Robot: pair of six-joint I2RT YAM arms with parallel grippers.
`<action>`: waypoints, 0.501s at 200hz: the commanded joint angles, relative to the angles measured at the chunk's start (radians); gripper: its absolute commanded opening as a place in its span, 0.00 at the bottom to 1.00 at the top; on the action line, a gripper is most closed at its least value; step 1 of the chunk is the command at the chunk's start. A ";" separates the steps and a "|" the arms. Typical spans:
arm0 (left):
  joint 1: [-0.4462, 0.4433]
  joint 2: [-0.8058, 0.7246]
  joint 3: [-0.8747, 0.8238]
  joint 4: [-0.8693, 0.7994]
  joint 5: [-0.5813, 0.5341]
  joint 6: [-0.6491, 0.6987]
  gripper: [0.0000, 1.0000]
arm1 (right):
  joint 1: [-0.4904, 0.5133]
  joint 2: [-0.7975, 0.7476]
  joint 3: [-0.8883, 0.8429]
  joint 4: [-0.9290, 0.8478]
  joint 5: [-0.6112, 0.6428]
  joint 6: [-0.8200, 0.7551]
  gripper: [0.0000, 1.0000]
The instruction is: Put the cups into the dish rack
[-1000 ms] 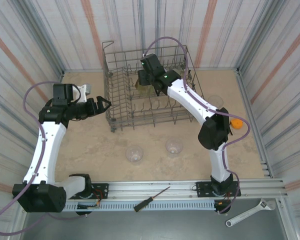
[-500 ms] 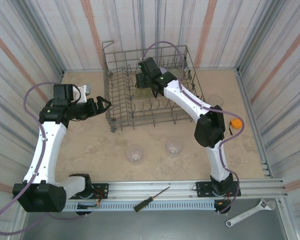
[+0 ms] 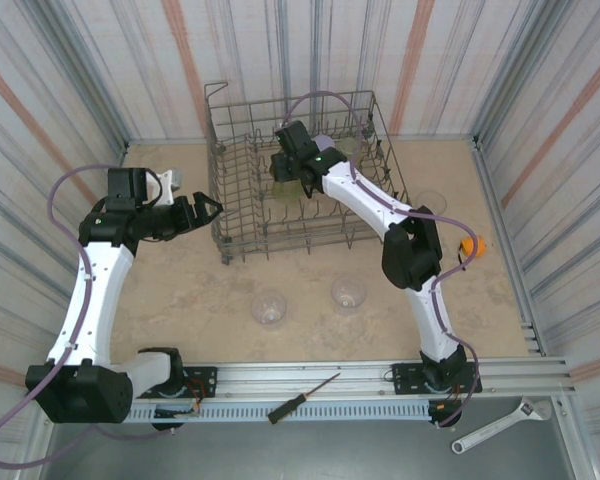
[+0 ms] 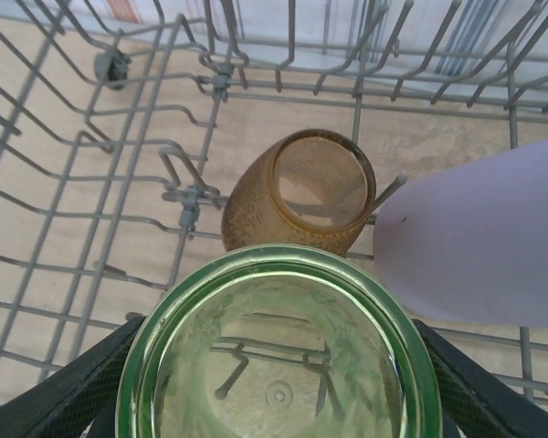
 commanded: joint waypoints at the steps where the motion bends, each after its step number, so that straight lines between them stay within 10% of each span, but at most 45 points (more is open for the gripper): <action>1: 0.008 -0.006 0.020 0.014 -0.010 -0.012 0.99 | -0.005 0.030 0.059 0.013 0.004 -0.005 0.42; 100: 0.007 -0.003 0.029 0.019 -0.016 -0.037 0.99 | 0.011 0.050 0.096 -0.014 -0.023 0.004 0.66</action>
